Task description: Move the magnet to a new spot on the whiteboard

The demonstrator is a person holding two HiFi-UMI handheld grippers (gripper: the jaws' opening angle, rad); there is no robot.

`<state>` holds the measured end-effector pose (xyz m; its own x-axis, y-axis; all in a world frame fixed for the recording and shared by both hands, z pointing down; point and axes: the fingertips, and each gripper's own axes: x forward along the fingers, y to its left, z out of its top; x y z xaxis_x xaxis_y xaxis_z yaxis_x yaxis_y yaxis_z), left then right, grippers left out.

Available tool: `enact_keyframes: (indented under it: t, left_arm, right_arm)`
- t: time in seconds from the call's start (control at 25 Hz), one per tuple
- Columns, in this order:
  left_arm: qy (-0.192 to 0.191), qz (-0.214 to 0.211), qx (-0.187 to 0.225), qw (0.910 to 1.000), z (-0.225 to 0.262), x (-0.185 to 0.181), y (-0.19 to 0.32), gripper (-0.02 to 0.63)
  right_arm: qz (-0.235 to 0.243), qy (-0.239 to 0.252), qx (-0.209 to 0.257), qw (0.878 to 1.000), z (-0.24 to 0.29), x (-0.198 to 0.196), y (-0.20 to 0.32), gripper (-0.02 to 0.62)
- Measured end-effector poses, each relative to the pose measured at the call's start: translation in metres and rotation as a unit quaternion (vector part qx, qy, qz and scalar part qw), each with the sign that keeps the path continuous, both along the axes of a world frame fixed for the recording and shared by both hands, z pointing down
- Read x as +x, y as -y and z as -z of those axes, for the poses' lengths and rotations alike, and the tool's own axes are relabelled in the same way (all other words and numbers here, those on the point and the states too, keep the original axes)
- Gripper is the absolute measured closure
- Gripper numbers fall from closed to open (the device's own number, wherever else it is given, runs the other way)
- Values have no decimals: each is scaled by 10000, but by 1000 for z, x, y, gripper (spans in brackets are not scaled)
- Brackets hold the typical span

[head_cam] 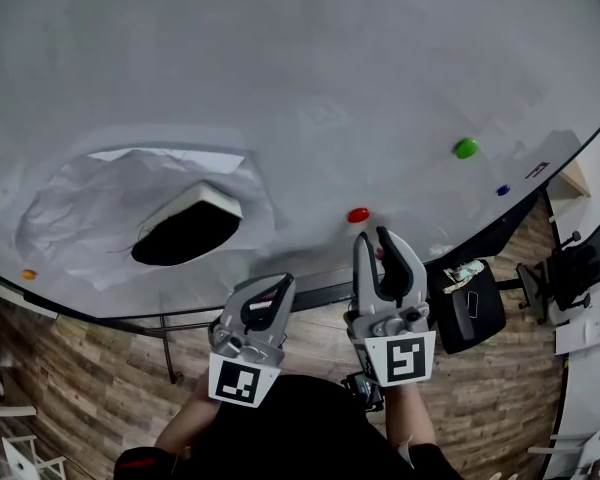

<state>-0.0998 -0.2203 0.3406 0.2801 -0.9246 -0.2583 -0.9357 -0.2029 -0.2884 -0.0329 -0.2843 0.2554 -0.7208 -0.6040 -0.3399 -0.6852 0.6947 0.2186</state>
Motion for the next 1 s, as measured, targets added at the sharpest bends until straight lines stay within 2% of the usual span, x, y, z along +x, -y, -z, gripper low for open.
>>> enact_keyframes:
  t: [0.16,0.48,1.0]
  left_arm:
    - [20,-42,-49,10000,-3,8,-5,604]
    - [59,-140,-101,9998,-4,26,-14,604]
    - [123,-91,-123,9998,-4,52,-41,604]
  right_arm:
    - [53,123,-139,9998,-4,8,-5,542]
    - [-40,-143,-312,9994,-23,22,-20,577]
    - [58,-165,-462,9988,-37,52,-56,589]
